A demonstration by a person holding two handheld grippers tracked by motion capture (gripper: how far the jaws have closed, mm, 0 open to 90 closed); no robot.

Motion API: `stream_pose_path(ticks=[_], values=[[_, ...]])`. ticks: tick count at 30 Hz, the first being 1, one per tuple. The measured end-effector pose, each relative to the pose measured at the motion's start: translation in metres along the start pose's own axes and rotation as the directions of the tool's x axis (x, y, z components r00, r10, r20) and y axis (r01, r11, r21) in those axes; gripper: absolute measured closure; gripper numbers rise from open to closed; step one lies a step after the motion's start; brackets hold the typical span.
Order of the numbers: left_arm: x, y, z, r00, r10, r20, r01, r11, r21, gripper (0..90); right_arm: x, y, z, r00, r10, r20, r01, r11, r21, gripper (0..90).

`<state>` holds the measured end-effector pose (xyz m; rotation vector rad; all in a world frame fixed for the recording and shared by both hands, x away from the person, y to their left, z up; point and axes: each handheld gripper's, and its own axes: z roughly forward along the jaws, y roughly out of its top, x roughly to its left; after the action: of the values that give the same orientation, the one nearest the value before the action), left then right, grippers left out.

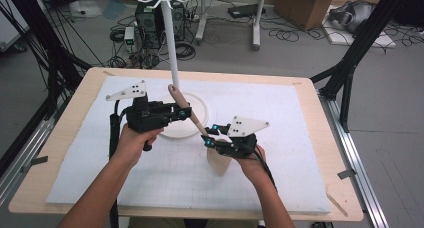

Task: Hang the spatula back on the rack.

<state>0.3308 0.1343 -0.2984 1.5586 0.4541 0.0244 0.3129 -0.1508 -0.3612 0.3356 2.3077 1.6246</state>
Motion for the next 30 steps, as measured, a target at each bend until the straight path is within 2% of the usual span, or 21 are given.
stream_pose_path(ticks=[2,4,8,10,12,13,16,19,21,23,25,26,27,29,30], values=[[-0.004,0.005,0.001,0.9995,0.021,0.024,-0.021,0.9998,0.003,74.3,-0.003,0.003,0.001,0.9991,-0.011,-0.042,0.010,1.000,-0.019,53.1],[-0.007,0.010,0.002,0.9982,0.040,0.045,-0.040,0.9992,0.003,74.4,-0.006,0.007,0.003,0.9945,-0.002,-0.105,-0.001,0.999,-0.032,52.7],[-0.011,0.015,0.001,0.9937,0.061,0.094,-0.060,0.9981,-0.014,74.5,-0.009,0.015,0.009,0.9748,0.011,-0.223,-0.020,0.999,-0.039,53.1],[-0.011,0.016,-0.001,0.9915,0.067,0.111,-0.066,0.9977,-0.016,74.5,-0.008,0.016,0.013,0.9599,0.017,-0.280,-0.032,0.998,-0.051,59.9],[-0.011,0.016,-0.002,0.9909,0.076,0.112,-0.075,0.9971,-0.013,74.4,-0.008,0.015,0.017,0.9525,0.005,-0.305,-0.021,0.998,-0.051,74.0],[-0.011,0.016,-0.002,0.9912,0.076,0.108,-0.075,0.9971,-0.017,74.4,-0.007,0.016,0.017,0.9499,0.003,-0.313,-0.020,0.998,-0.051,76.3],[-0.014,0.016,-0.003,0.9924,0.096,0.076,-0.095,0.9953,-0.022,74.4,-0.005,0.016,0.018,0.9609,0.031,-0.275,-0.048,0.997,-0.054,77.9],[-0.016,0.015,-0.001,0.9926,0.120,0.021,-0.119,0.9927,-0.015,74.1,-0.003,0.015,0.019,0.9748,0.046,-0.218,-0.057,0.997,-0.043,78.4],[-0.019,0.013,0.001,0.9888,0.144,-0.040,-0.145,0.9893,-0.020,73.4,-0.002,0.015,0.020,0.9823,0.060,-0.177,-0.067,0.997,-0.029,78.5],[-0.019,0.011,0.003,0.9839,0.143,-0.108,-0.147,0.9887,-0.031,62.3,-0.001,0.013,0.021,0.9892,0.067,-0.130,-0.072,0.997,-0.032,78.6],[-0.018,0.007,0.006,0.9791,0.141,-0.146,-0.147,0.9888,-0.029,57.2,0.001,0.013,0.022,0.9934,0.079,-0.083,-0.081,0.996,-0.028,78.6],[-0.017,0.006,0.008,0.9769,0.143,-0.159,-0.150,0.9882,-0.033,55.2,0.001,0.014,0.022,0.9955,0.076,-0.056,-0.078,0.996,-0.033,78.6],[-0.017,0.004,0.011,0.9779,0.135,-0.159,-0.143,0.9890,-0.038,52.6,0.002,0.014,0.023,0.9966,0.077,-0.031,-0.078,0.996,-0.035,78.6],[-0.017,0.002,0.016,0.9781,0.139,-0.155,-0.147,0.9884,-0.039,51.0,0.003,0.015,0.023,0.9952,0.097,-0.012,-0.097,0.995,-0.033,78.6],[-0.018,0.001,0.018,0.9786,0.148,-0.144,-0.154,0.9873,-0.037,53.6,0.003,0.015,0.024,0.9945,0.105,-0.007,-0.105,0.994,-0.035,78.6]])
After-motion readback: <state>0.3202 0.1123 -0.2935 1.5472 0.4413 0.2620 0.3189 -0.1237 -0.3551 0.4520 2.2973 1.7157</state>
